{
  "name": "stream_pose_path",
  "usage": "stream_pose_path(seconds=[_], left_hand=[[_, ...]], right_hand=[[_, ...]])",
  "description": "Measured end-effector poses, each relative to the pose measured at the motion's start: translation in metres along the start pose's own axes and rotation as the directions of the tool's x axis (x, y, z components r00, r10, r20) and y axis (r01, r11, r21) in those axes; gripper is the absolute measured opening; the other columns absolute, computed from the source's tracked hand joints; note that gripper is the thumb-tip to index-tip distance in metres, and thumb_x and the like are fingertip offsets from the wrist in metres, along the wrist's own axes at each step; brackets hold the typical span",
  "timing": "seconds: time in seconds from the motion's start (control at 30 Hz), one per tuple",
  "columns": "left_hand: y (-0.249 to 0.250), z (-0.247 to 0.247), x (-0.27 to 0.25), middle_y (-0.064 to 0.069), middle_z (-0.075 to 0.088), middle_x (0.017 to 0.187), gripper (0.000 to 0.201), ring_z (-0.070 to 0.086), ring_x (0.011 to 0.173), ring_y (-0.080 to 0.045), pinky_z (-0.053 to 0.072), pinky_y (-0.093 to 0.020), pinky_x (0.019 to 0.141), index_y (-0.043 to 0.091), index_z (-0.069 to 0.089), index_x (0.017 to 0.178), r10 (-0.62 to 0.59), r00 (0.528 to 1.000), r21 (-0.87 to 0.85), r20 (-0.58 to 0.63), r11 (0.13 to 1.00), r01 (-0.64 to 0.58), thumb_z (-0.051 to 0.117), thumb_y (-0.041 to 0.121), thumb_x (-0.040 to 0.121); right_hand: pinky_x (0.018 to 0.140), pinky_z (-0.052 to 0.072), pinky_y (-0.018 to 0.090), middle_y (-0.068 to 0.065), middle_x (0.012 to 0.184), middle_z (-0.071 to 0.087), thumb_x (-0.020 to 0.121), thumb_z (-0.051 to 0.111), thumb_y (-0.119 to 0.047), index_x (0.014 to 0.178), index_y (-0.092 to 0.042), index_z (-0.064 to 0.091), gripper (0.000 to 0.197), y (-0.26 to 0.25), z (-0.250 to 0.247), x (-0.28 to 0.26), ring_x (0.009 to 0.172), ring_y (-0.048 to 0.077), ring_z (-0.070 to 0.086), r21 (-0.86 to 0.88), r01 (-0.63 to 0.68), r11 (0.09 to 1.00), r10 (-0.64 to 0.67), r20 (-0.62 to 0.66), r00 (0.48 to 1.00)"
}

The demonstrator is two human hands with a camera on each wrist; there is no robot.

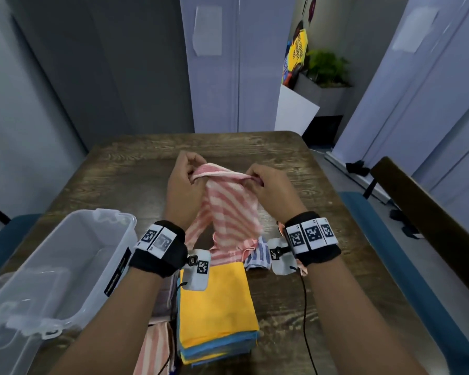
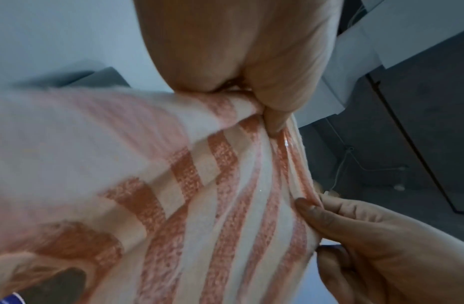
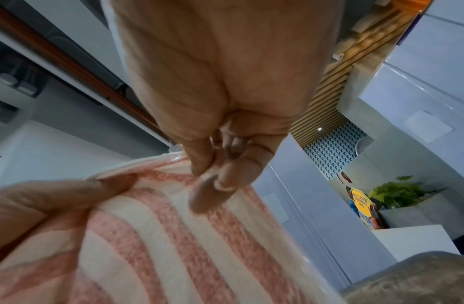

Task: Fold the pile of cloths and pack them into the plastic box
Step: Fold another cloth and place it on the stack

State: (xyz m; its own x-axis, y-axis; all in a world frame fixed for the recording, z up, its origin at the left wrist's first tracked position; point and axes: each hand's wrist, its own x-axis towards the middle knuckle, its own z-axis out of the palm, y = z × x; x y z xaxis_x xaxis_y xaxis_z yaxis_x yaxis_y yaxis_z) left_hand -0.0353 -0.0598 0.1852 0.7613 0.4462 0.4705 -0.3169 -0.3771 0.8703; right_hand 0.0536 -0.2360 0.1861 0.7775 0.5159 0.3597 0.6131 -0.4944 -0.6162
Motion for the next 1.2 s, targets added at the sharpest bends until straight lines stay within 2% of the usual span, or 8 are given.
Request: stream_pose_path(seconds=[0.17, 0.27, 0.43, 0.63, 0.77, 0.93, 1.03, 1.2], left_hand=[[-0.007, -0.018, 0.001, 0.009, 0.072, 0.097, 0.017, 0.066, 0.09, -0.003, 0.048, -0.013, 0.077, 0.019, 0.073, 0.099, -0.042, 0.991, 0.134, 0.124, 0.991, 0.025, 0.073, 0.007, 0.086], [-0.01, -0.027, 0.0, 0.008, 0.073, 0.09, 0.01, 0.067, 0.082, -0.005, 0.052, -0.015, 0.07, 0.02, 0.074, 0.092, -0.103, 0.98, 0.135, 0.172, 0.988, 0.08, 0.079, 0.015, 0.084], [-0.024, -0.045, 0.0, 0.007, 0.071, 0.079, 0.009, 0.059, 0.067, -0.001, 0.043, -0.011, 0.059, 0.019, 0.072, 0.086, -0.132, 0.983, 0.328, 0.13, 0.941, 0.083, 0.08, 0.018, 0.082], [-0.038, -0.06, -0.005, 0.007, 0.069, 0.08, 0.007, 0.061, 0.072, -0.008, 0.044, -0.02, 0.063, 0.023, 0.068, 0.088, -0.094, 0.994, 0.412, 0.053, 0.909, 0.064, 0.072, 0.028, 0.091], [-0.04, -0.057, -0.003, 0.009, 0.068, 0.082, 0.011, 0.058, 0.071, 0.001, 0.043, -0.011, 0.061, 0.021, 0.067, 0.091, -0.096, 0.995, 0.372, 0.017, 0.925, 0.082, 0.064, 0.029, 0.097], [-0.041, -0.057, 0.004, -0.001, 0.062, 0.079, 0.027, 0.054, 0.068, -0.01, 0.045, -0.028, 0.064, 0.009, 0.059, 0.091, -0.2, 0.974, 0.313, 0.104, 0.936, 0.158, 0.049, 0.029, 0.105], [-0.036, -0.051, 0.002, -0.001, 0.054, 0.079, 0.017, 0.049, 0.06, -0.007, 0.043, -0.018, 0.054, 0.011, 0.052, 0.101, -0.259, 0.958, 0.197, 0.12, 0.952, 0.233, 0.045, 0.025, 0.107], [-0.031, -0.05, -0.006, -0.001, 0.057, 0.08, 0.026, 0.054, 0.063, -0.011, 0.047, -0.021, 0.056, 0.015, 0.052, 0.11, -0.371, 0.86, 0.05, 0.351, 0.924, 0.379, 0.063, 0.034, 0.095]], right_hand=[[0.044, 0.051, 0.037, 0.009, 0.065, 0.066, 0.105, 0.044, -0.016, 0.09, -0.013, 0.048, 0.016, -0.006, 0.008, -0.009, 0.048, 0.019, 0.068, 0.234, -0.15, 0.961, 0.153, 0.002, 0.988], [0.056, 0.057, 0.044, 0.002, 0.073, 0.067, 0.101, 0.053, -0.018, 0.084, -0.018, 0.054, 0.017, -0.003, 0.01, -0.006, 0.059, 0.018, 0.07, 0.206, -0.118, 0.971, 0.134, -0.069, 0.989], [0.059, 0.04, 0.03, -0.003, 0.078, 0.062, 0.099, 0.057, -0.022, 0.081, -0.014, 0.06, 0.019, 0.013, 0.006, -0.004, 0.074, 0.016, 0.057, 0.04, -0.215, 0.976, 0.219, -0.229, 0.949], [0.06, 0.039, 0.034, 0.004, 0.077, 0.065, 0.101, 0.053, -0.026, 0.081, -0.011, 0.06, 0.026, 0.039, 0.008, -0.007, 0.075, 0.023, 0.061, 0.032, -0.347, 0.937, 0.343, -0.275, 0.898], [0.062, 0.043, 0.036, 0.003, 0.077, 0.064, 0.102, 0.051, -0.03, 0.086, -0.013, 0.058, 0.024, 0.046, 0.02, -0.013, 0.074, 0.024, 0.059, -0.026, -0.399, 0.917, 0.38, -0.248, 0.891], [0.066, 0.037, 0.033, 0.003, 0.087, 0.059, 0.1, 0.056, -0.027, 0.08, -0.014, 0.058, 0.024, 0.067, 0.033, -0.025, 0.083, 0.025, 0.057, -0.069, -0.413, 0.908, 0.395, -0.183, 0.9], [0.079, 0.039, 0.036, 0.005, 0.099, 0.051, 0.099, 0.057, -0.024, 0.079, -0.018, 0.054, 0.022, 0.077, 0.039, -0.029, 0.092, 0.024, 0.049, -0.102, -0.376, 0.921, 0.356, -0.17, 0.919], [0.063, 0.034, 0.037, 0.002, 0.073, 0.051, 0.103, 0.047, -0.023, 0.071, -0.015, 0.046, 0.034, 0.081, 0.035, -0.036, 0.069, 0.018, 0.044, 0.248, -0.433, 0.866, 0.476, -0.148, 0.867]])
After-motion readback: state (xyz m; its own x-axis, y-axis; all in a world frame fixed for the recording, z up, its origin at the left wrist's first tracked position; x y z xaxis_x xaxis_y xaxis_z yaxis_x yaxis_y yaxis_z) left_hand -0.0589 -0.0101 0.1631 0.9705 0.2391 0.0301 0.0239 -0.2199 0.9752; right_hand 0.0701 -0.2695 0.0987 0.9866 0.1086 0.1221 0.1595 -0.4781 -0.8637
